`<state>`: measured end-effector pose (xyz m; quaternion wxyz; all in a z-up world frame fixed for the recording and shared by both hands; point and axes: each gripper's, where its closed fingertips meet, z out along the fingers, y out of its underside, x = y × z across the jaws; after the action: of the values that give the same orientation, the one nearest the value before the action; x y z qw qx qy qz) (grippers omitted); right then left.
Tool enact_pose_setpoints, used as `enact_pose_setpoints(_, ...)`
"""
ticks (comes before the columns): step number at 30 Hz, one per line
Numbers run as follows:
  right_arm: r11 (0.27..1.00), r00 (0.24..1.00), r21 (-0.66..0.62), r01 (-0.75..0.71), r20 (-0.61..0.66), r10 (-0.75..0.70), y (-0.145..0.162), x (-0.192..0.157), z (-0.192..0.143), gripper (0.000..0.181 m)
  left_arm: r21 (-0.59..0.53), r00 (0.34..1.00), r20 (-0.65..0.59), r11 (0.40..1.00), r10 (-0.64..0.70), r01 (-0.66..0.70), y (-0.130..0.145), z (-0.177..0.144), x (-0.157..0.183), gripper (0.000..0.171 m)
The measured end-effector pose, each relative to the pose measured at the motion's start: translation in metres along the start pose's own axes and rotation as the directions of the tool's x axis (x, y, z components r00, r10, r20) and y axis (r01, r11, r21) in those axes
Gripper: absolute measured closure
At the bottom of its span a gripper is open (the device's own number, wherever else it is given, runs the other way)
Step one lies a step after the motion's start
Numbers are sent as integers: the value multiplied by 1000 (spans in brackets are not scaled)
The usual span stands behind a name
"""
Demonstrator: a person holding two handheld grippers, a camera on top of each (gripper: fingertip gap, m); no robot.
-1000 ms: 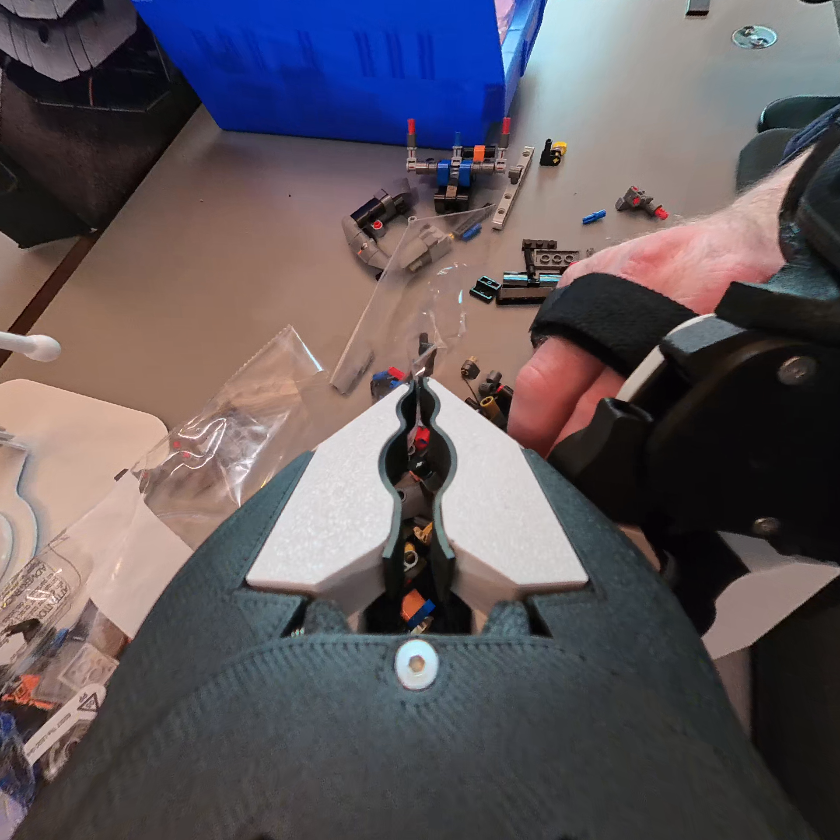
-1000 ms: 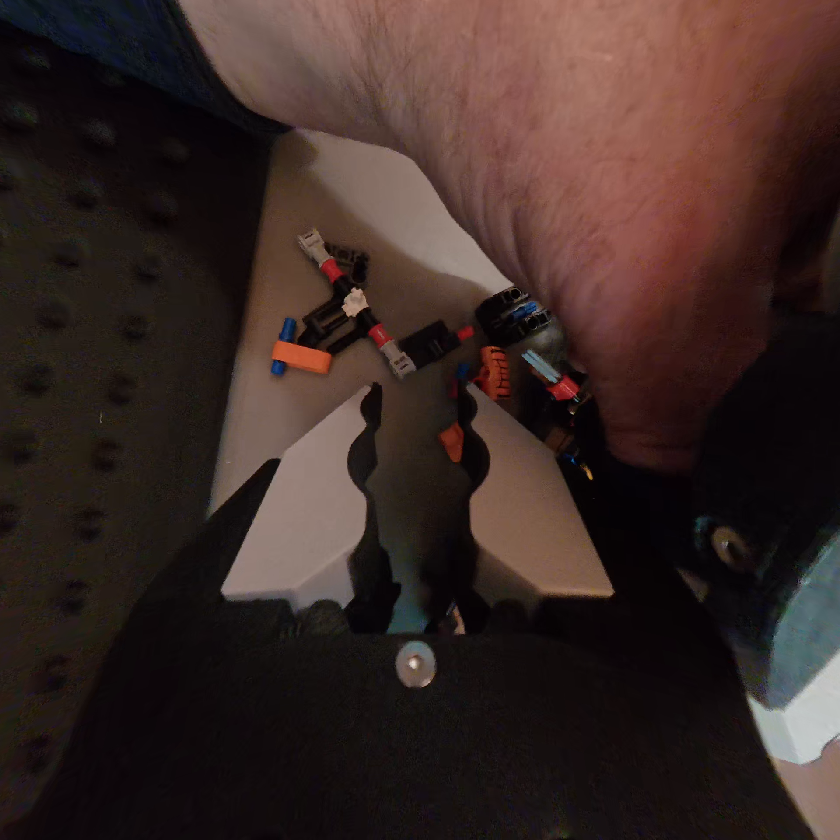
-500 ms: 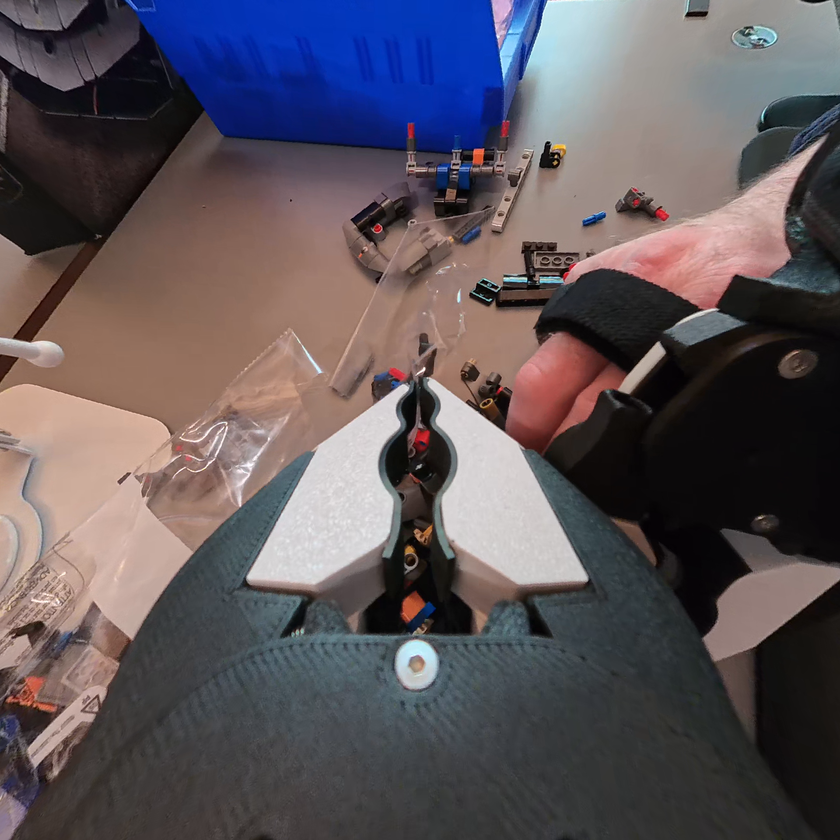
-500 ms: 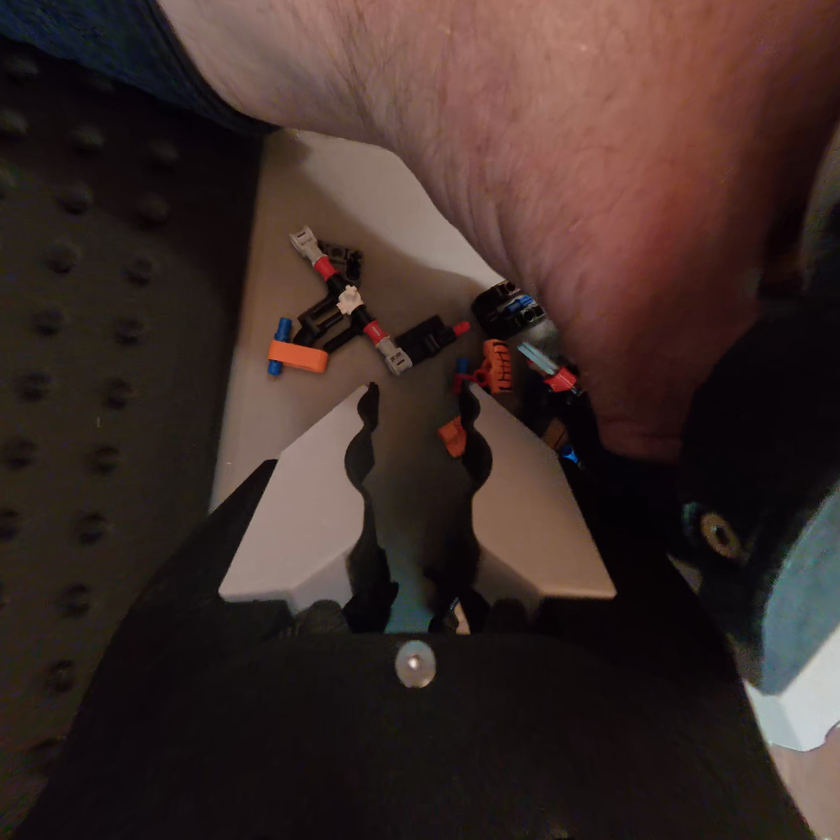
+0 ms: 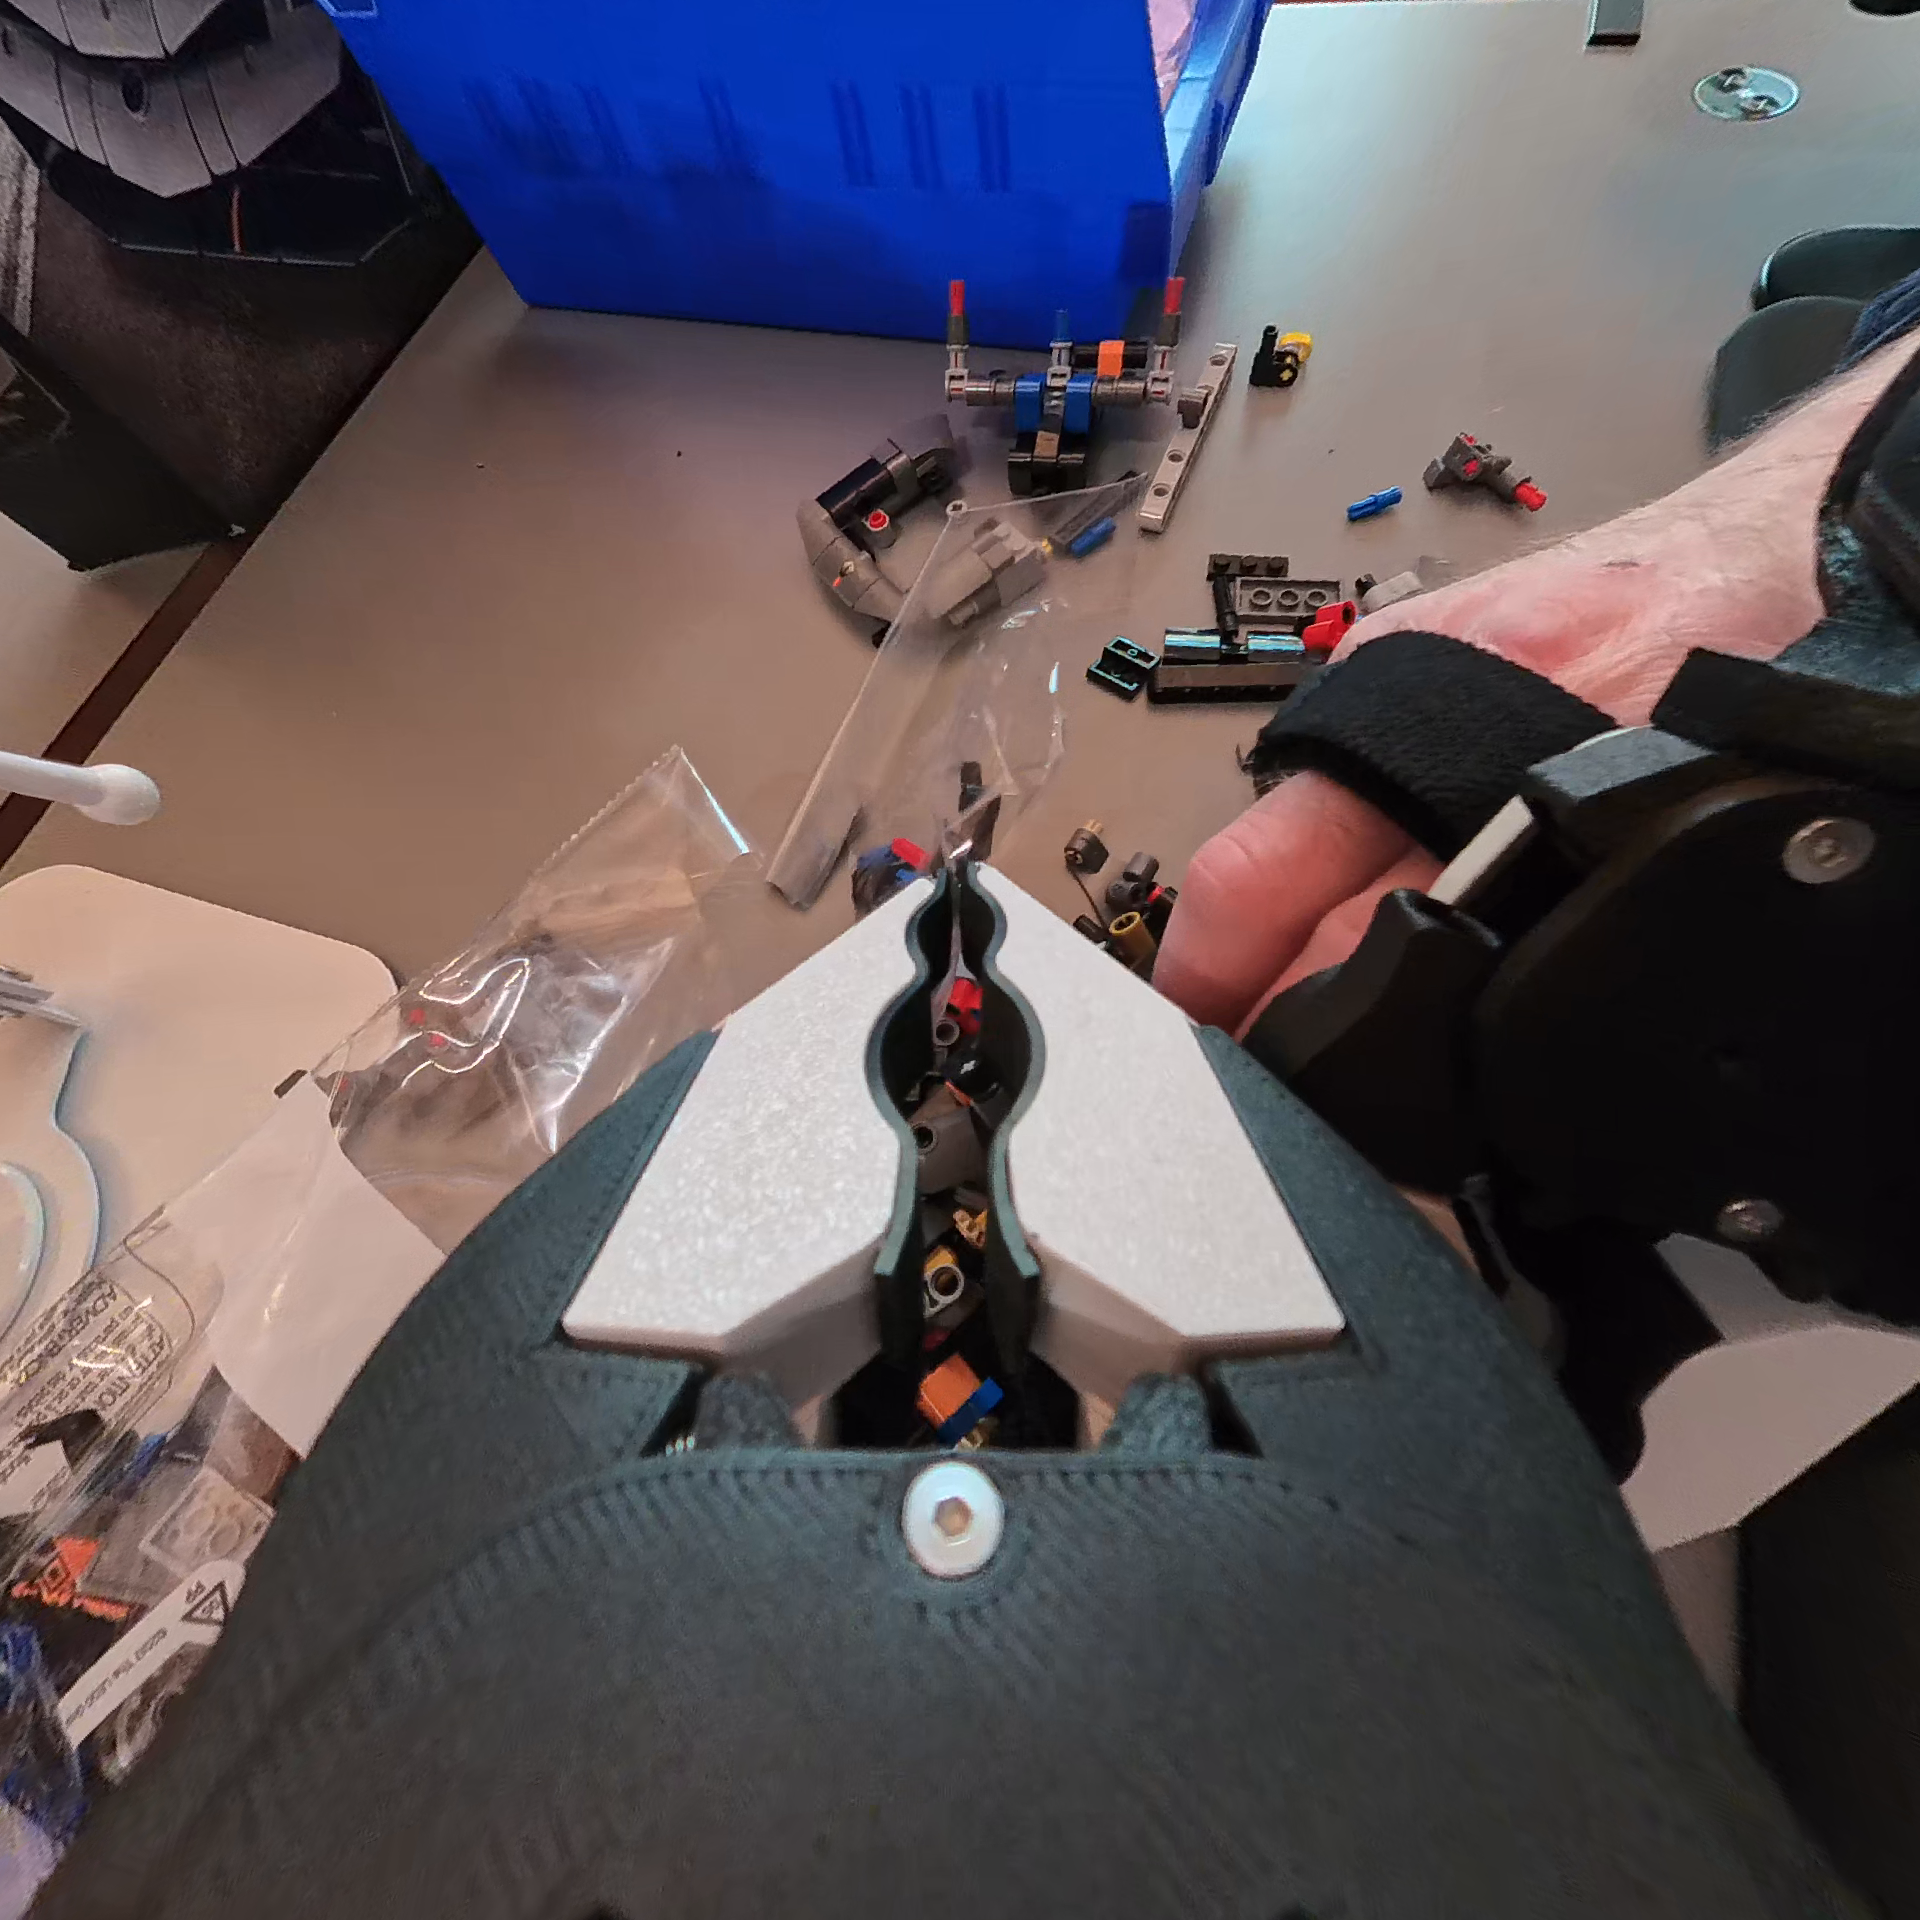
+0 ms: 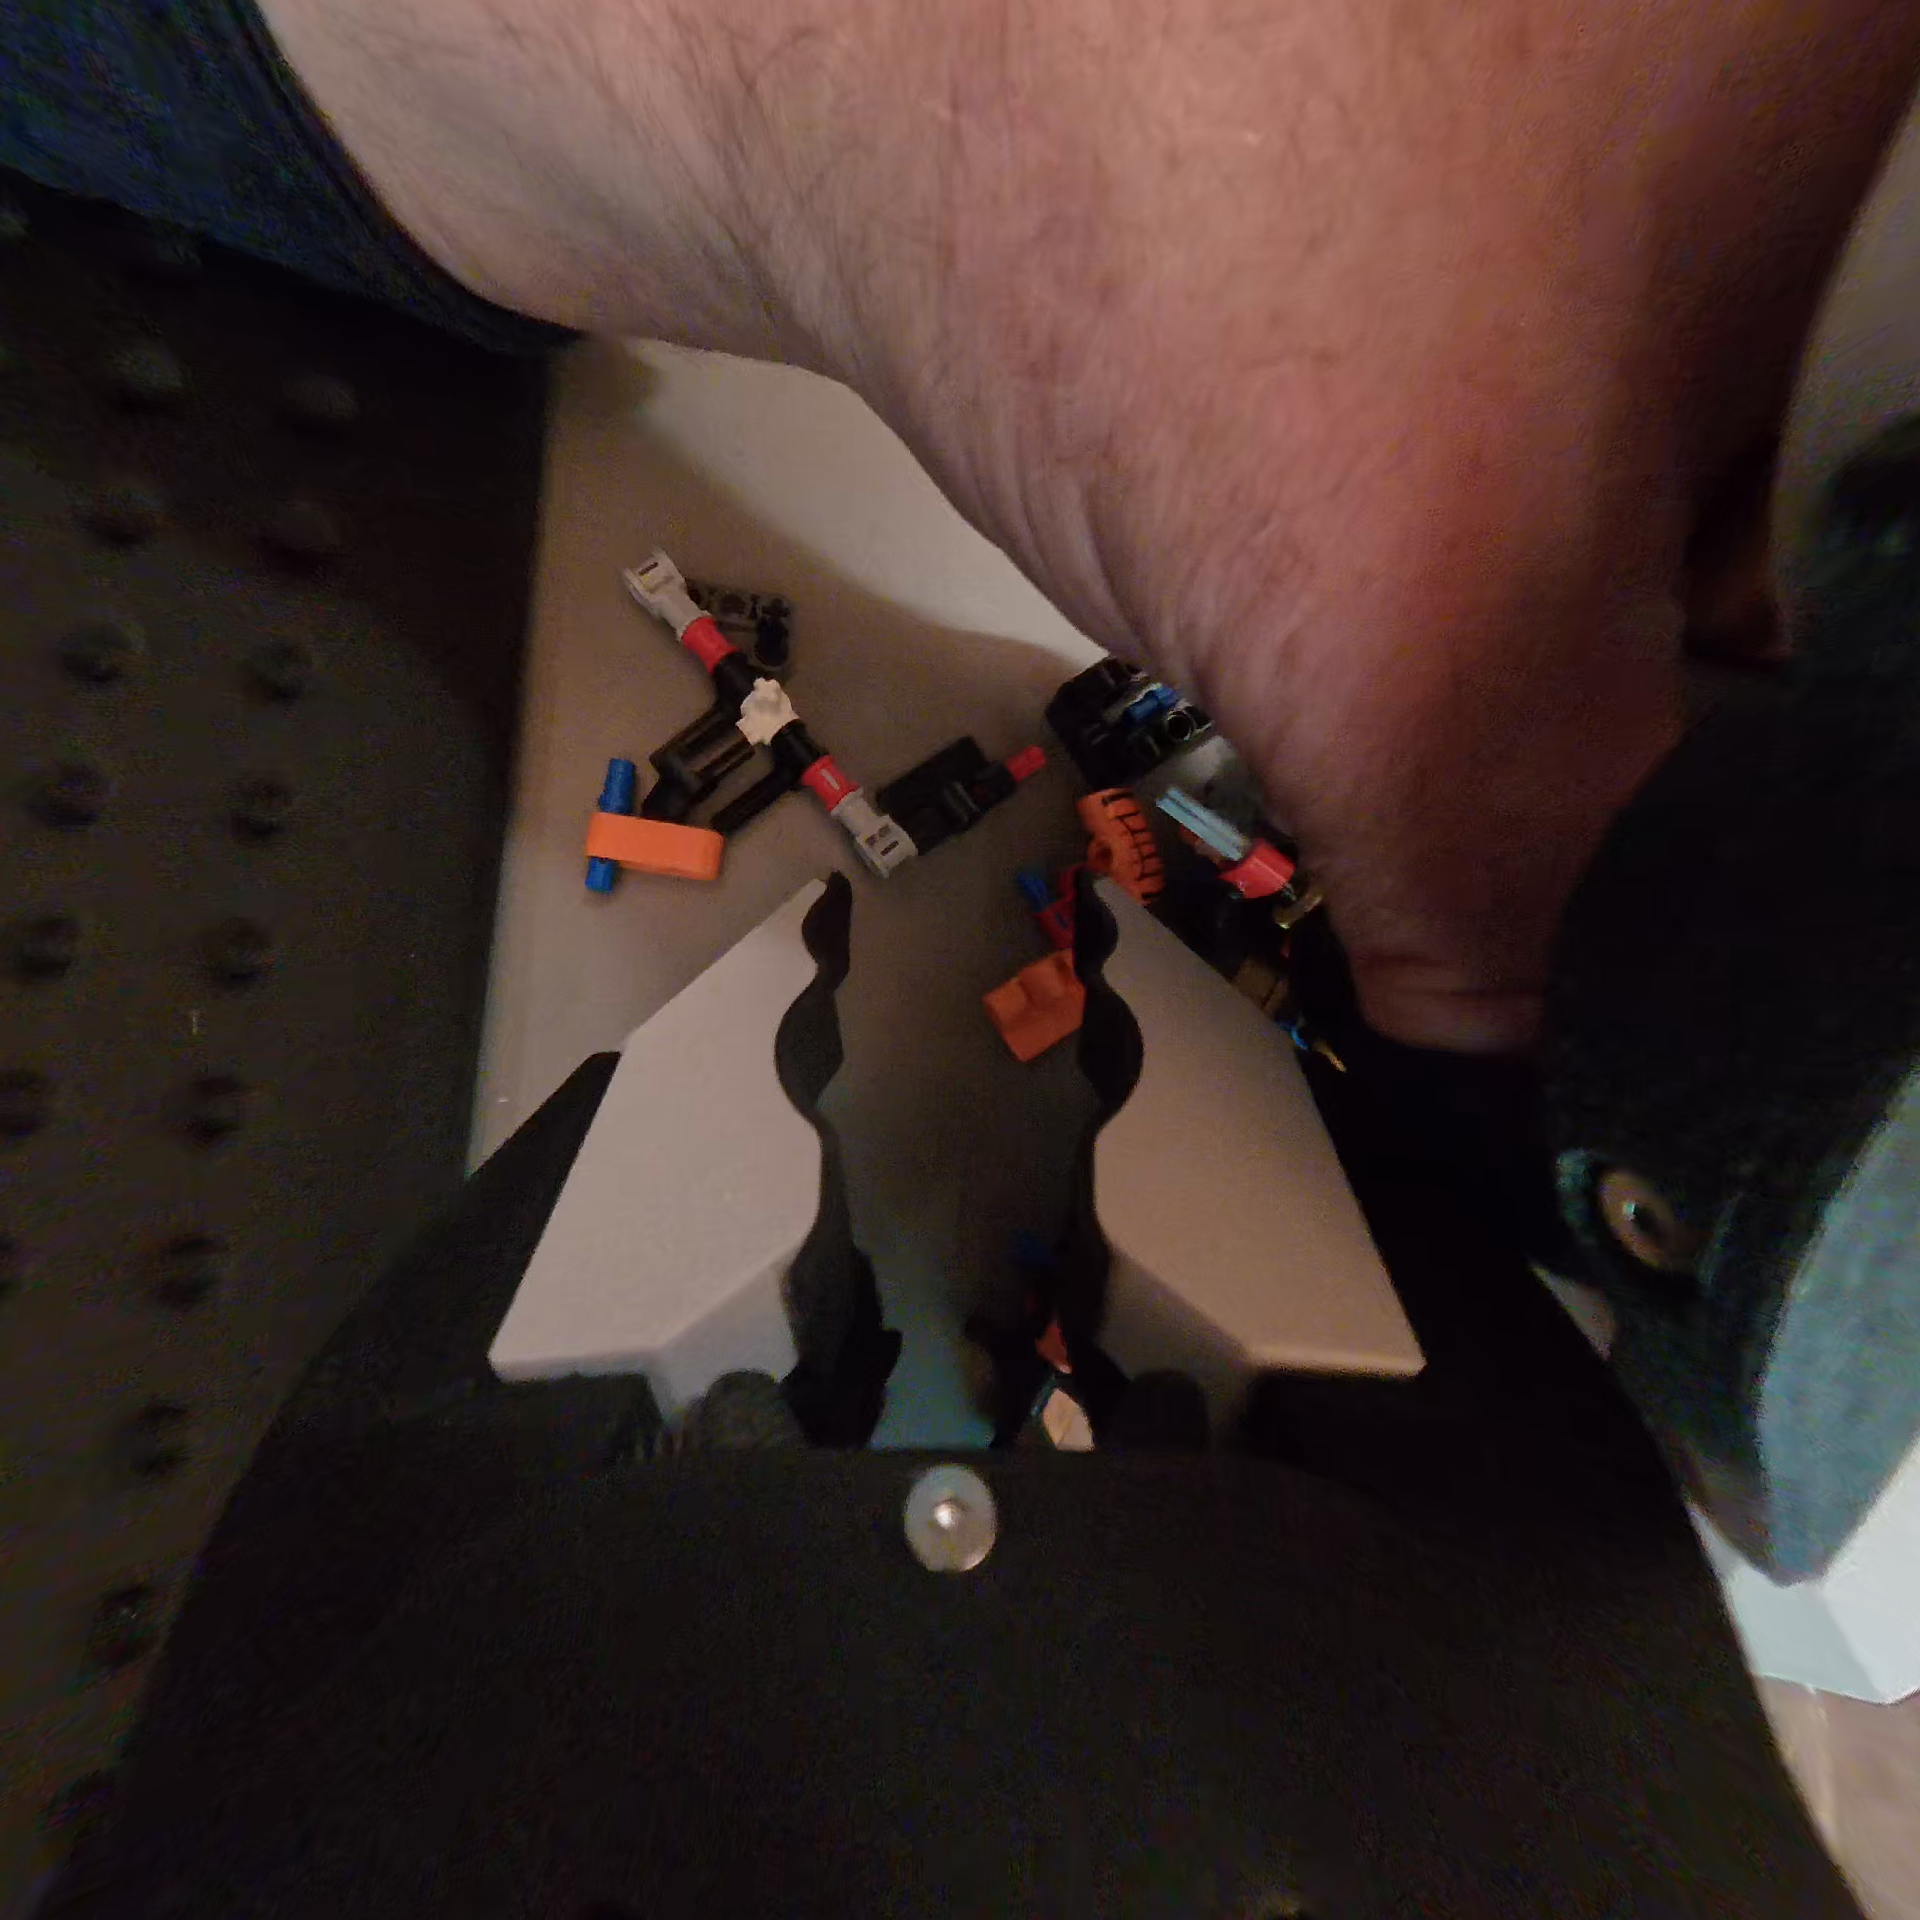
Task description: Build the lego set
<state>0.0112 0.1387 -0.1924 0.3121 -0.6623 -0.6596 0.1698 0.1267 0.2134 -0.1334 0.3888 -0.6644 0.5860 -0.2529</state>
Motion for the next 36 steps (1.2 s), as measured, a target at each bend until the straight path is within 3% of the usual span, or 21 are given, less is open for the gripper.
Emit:
enact_pose_setpoints(15, 998, 998, -45, -50, 25, 52, 7, -3, -4, 146, 4, 1000, -16, 1000, -8, 8, 0, 2, 2, 171)
enact_pose_setpoints(21, 997, 990, -75, 6, 138, 5, 15, -20, -17, 155, -5, 1000, -22, 1000, -2, 2, 1, 3, 4, 171)
enact_pose_setpoints(32, 996, 999, -86, -6, 53, 10, 21, -2, -16, 148, -13, 1000, -21, 1000, 6, -6, 2, 4, 5, 171)
enact_pose_setpoints(36, 997, 995, -83, -1, 97, 9, 20, -10, -19, 153, -16, 1000, -22, 1000, 7, -8, 3, 4, 5, 171)
